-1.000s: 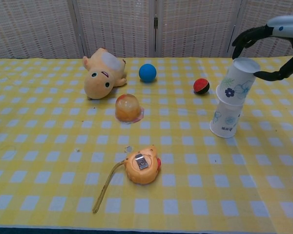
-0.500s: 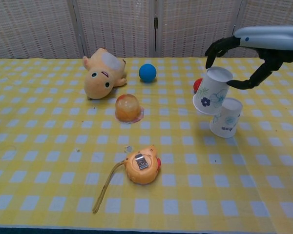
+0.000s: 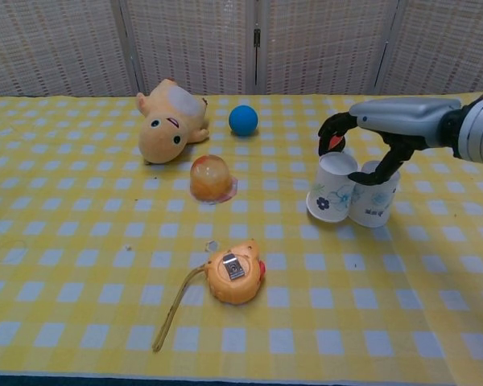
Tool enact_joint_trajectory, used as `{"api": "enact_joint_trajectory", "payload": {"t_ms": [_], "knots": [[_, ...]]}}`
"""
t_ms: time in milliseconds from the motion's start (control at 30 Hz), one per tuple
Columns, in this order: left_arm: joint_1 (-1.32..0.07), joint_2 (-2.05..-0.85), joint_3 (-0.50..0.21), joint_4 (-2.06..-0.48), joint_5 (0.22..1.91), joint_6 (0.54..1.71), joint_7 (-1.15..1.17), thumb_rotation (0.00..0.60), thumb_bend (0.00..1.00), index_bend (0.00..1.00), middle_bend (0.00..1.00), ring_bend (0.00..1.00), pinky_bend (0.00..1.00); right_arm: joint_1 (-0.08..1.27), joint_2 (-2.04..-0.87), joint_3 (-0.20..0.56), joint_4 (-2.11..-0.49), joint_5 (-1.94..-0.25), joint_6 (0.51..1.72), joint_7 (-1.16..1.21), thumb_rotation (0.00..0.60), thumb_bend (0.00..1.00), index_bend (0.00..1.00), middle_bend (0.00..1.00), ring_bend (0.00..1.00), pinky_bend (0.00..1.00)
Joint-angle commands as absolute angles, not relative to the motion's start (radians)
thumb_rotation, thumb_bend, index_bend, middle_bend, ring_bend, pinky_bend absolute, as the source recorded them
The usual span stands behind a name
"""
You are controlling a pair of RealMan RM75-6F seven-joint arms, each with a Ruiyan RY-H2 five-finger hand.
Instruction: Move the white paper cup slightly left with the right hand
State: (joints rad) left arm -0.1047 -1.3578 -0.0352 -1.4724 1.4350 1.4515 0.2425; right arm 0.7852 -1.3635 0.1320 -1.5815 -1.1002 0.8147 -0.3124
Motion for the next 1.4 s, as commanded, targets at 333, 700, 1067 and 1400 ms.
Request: {"api": "enact_joint_trajectory", "payload": {"t_ms": [333, 700, 1067, 1400], "knots": [[-0.103, -1.359, -0.034, -1.466, 1.431, 1.447, 0.237, 0.6, 0.21, 0.05, 0.02, 0.01, 0.0, 0.794, -1.398, 0.116, -1.538, -1.1, 0.81, -0.309, 0.6, 0.48, 0.35, 0.15, 0.15, 0.05], [-0.108, -1.361, -0.036, -1.466, 1.431, 1.439, 0.237, 0.6, 0.21, 0.05, 0.02, 0.01, 0.0, 0.774, -1.36, 0.102, -1.573, -1.129, 0.838, -0.296, 0.6, 0.47, 0.12, 0.12, 0.15, 0.05], [-0.109, -1.367, -0.04, -1.446, 1.444, 1.454, 0.218, 0.6, 0.21, 0.05, 0.02, 0.01, 0.0, 0.541, -1.225, 0.048, -1.666, -1.277, 1.185, -0.194, 0.6, 0.47, 0.1, 0.1, 0.15, 0.05], [-0.111, -1.372, -0.037, -1.477, 1.487, 1.485, 0.209, 0.6, 0.21, 0.06, 0.02, 0.01, 0.0, 0.275, -1.188, -0.035, -1.643, -1.433, 1.53, -0.048, 0.6, 0.48, 0.1, 0.1, 0.15, 0.05]]}}
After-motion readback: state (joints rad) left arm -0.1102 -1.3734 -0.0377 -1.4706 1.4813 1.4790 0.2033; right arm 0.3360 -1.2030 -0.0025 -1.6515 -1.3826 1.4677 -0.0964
